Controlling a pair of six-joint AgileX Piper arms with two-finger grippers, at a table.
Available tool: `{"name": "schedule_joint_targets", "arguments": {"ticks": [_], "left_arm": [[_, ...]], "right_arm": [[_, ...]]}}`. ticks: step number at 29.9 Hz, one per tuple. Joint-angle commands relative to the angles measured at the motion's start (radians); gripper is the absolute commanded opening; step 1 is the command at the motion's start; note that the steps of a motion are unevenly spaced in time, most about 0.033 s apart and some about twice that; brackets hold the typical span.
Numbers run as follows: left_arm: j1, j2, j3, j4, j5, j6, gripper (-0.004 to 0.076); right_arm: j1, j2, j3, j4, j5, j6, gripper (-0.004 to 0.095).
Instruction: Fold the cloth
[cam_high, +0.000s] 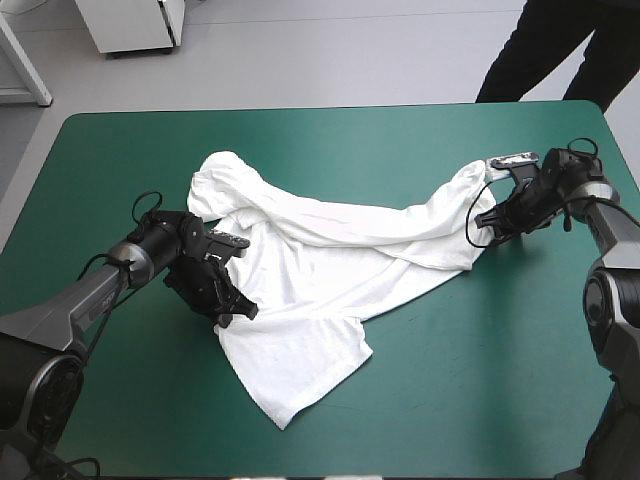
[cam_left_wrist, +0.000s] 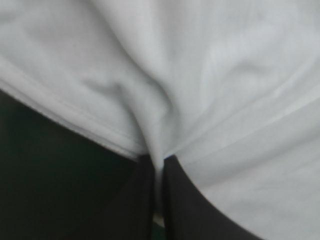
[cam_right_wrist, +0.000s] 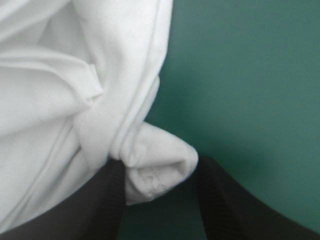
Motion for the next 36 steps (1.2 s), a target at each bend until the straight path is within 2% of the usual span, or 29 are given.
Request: {"name": "schedule_joint_targets", "arguments": {"ticks": [1,3,7,11,17,21,24,30,36], "left_arm": [[-0.018,-0.011,-0.008,-0.121,-0.013,0.007,-0.0009],[-0.018,-0.011,-0.008,-0.133,-0.013,0.007,-0.0009],[-0.018,-0.011,-0.008,-0.145,-0.022,0.007,-0.0009],[-0.018,-0.011,-0.008,-0.148,-0.022,0.019,-0.0009],[-0.018,-0.039,-0.008,-0.158,-0.015,0.015,-0.0009],[-0.018,-0.142,-0.01,-0.159,0.007,0.015,-0.0009],[-0.018,-0.248,-0.036,-0.157,0.064,0.005,-0.0009],[-0.018,-0.493,-0.188,-0.134,0.211,-0.038,-0.0009],[-0.018,-0.698,-0.443,-0.132,0.209,-0.062,-0.0009]], "right_arm": [[-0.005,-0.001,-0.048,0.04,0.01,-0.011,0.042],[-0.005,0.014,-0.051,0.058,0.023,-0.015,0.032],[-0.005,0.021,-0.051,0.105,0.047,-0.067,-0.0021],[-0.005,0.021,-0.052,0.132,0.065,-0.065,-0.0011],[-0.005,-0.027,-0.053,0.12,0.168,-0.051,-0.0008],[-0.005,-0.15,-0.053,0.11,0.193,-0.034,-0.0009],[-0.005,-0.262,-0.053,0.065,0.219,0.009,-0.0009],[-0.005,-0.512,-0.053,-0.015,0.23,0.076,-0.0019],[-0.005,-0.698,-0.067,-0.026,0.222,0.106,-0.0019]]}}
